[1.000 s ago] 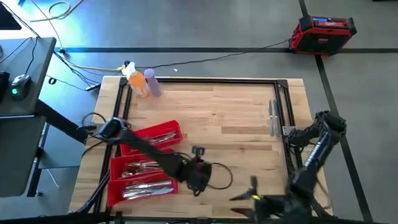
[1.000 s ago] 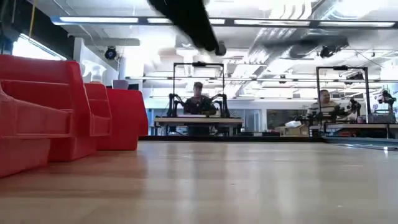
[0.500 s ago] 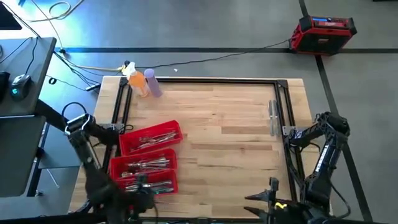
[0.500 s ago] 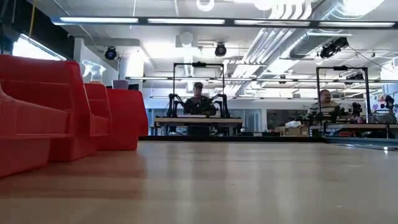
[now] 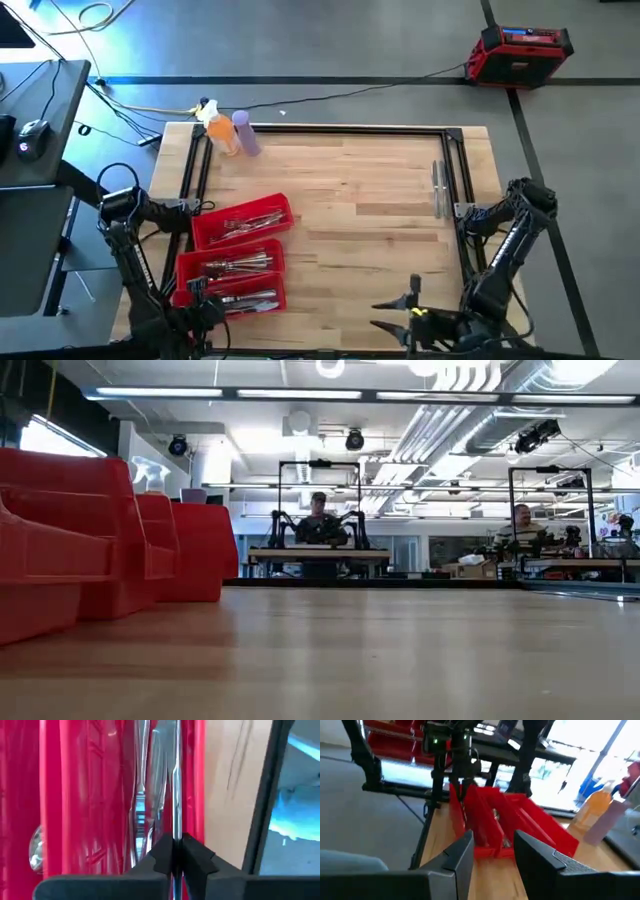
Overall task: Sort silverware
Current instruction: Put the silver knife in the bottom red bin, then adjust the top red bin
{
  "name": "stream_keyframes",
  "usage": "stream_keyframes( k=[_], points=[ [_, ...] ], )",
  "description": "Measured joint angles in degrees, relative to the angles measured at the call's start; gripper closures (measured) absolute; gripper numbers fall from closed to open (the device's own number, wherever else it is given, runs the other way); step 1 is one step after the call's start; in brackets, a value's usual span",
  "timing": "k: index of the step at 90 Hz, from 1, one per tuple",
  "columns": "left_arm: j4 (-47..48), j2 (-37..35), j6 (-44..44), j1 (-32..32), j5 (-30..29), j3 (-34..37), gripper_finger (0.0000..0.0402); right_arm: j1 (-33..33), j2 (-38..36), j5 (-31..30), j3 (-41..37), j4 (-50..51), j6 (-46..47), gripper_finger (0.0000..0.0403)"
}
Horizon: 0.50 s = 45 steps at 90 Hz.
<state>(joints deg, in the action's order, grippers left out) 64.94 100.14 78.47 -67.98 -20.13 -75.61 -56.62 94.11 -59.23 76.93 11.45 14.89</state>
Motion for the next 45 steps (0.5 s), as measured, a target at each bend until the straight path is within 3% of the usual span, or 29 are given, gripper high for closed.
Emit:
stream_keyframes(
  k=[19,34,45],
  points=[
    [2.39,-0.33,2.31,0.03,4.35,1.33,0.0324,6.51,3.73,3.11,0.02,1.83,8.74,0.0279],
    [3.7,-3.35,5.43,-0.31,12.7,1.33,0.028,19.9,7.29,20.08,0.02,2.85,9.3,0.0279],
    [4.04,-6.66,9.89,-2.21,13.71,1.31,0.0273,32.9,7.74,29.88,0.0,2.68,10.13,0.0279]
  ],
)
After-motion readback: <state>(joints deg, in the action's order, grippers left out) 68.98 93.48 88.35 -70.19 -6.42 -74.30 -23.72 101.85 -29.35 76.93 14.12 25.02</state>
